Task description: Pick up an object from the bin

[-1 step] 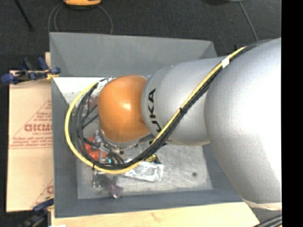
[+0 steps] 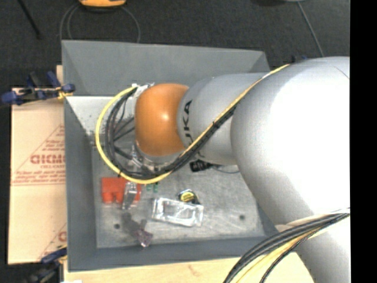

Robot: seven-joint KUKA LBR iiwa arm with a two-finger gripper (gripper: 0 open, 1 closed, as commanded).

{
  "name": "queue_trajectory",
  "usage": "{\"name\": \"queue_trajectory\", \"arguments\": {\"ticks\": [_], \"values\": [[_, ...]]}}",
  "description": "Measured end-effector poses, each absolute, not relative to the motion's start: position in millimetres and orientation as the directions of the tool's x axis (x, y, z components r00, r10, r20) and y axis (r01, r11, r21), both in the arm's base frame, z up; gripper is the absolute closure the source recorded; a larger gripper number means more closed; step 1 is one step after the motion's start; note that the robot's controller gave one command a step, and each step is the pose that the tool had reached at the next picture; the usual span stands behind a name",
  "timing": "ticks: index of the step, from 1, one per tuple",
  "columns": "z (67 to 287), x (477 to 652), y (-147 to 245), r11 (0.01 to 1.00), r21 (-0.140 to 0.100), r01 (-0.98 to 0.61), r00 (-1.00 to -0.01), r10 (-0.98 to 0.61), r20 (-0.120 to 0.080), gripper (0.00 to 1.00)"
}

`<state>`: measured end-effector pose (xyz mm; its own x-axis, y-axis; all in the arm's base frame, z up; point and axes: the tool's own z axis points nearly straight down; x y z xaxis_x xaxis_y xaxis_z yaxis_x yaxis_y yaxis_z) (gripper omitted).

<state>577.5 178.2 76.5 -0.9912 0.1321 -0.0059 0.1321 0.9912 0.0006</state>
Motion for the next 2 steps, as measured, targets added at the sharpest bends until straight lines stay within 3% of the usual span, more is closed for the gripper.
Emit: {"name": "queue_trajectory", "arguments": {"ticks": [1, 2], "values": [[80, 576.3, 181, 0.991, 0.004, 0.131, -0.991, 0.131, -0.006, 1.00], [253, 576.2, 155, 0.993, 0.004, 0.117, -0.993, 0.117, -0.011, 1.00]]}}
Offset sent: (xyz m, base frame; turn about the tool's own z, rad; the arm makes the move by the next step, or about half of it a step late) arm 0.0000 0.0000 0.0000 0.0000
